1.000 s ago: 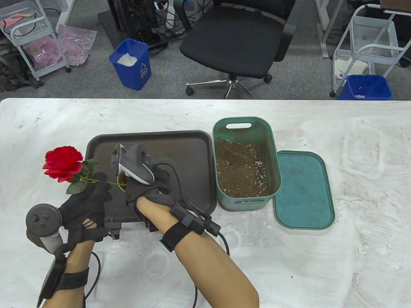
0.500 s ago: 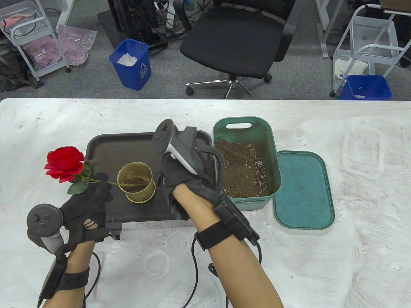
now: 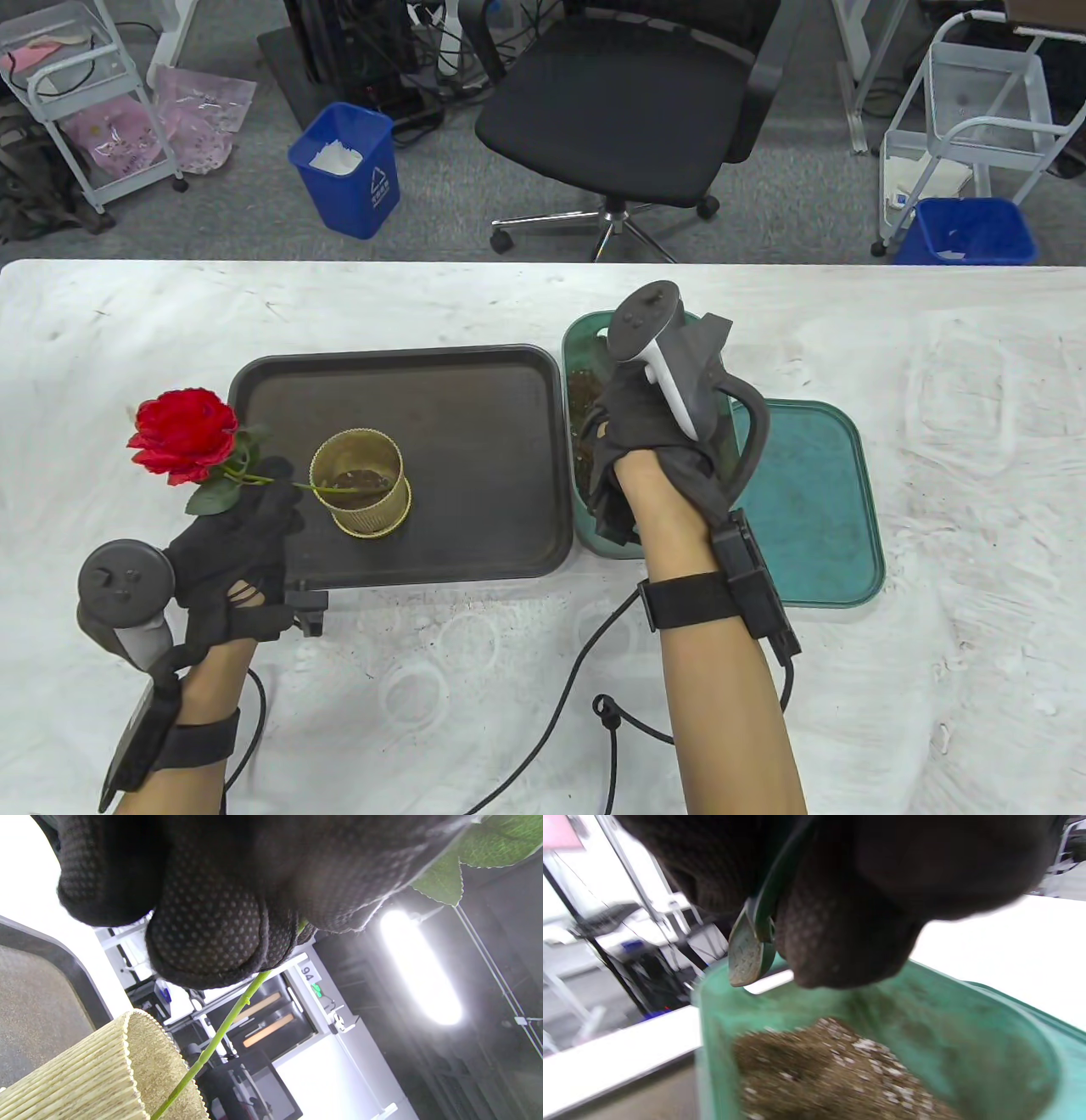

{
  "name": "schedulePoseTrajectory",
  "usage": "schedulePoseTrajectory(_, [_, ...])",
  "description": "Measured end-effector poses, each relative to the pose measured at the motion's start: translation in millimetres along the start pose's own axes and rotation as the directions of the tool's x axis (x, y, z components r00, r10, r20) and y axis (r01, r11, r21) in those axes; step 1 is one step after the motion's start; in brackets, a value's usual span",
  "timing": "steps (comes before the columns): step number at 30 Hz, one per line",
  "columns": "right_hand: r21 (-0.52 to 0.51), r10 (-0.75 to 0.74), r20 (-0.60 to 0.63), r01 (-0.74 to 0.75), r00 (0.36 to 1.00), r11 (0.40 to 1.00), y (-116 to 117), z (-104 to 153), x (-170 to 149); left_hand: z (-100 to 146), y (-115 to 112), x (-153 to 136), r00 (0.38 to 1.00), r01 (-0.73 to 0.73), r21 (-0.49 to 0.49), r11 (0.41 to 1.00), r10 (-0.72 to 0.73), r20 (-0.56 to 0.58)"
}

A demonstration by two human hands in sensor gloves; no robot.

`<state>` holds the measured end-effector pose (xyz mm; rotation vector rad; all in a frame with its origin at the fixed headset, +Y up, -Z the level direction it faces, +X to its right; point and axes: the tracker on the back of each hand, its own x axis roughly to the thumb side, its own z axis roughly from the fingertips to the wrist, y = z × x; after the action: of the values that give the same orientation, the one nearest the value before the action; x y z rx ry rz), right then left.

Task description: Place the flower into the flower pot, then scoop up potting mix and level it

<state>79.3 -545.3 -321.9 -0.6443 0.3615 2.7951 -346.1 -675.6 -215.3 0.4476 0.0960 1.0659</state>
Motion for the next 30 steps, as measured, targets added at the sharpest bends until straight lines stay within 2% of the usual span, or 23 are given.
schedulePoseTrajectory(5, [0.176,0.242,-0.077,-0.226,0.967,0.958,30,-25,-10,0,-1,1,1.000,0.004,-0.002,1.000,-0.004,0.006])
schedulePoseTrajectory(10, [0.220,0.333,-0.123,-0.302,0.935,0.928,40,-37,-19,2,-3,2,1.000,0.014,-0.006,1.000,-0.014,0.017])
schedulePoseTrajectory(14, [0.314,0.258,-0.120,-0.210,0.959,0.926,49,-47,-31,2,-4,3,1.000,0.015,-0.008,1.000,-0.015,0.020])
schedulePoseTrajectory(18, [0.352,0.174,-0.122,-0.121,0.977,0.928,56,-56,-39,2,-3,3,1.000,0.019,-0.004,1.000,-0.019,0.023])
schedulePoseTrajectory(30, [0.397,-0.061,-0.118,0.104,0.991,0.912,70,-78,-42,2,-4,4,1.000,0.018,-0.008,1.000,-0.018,0.024])
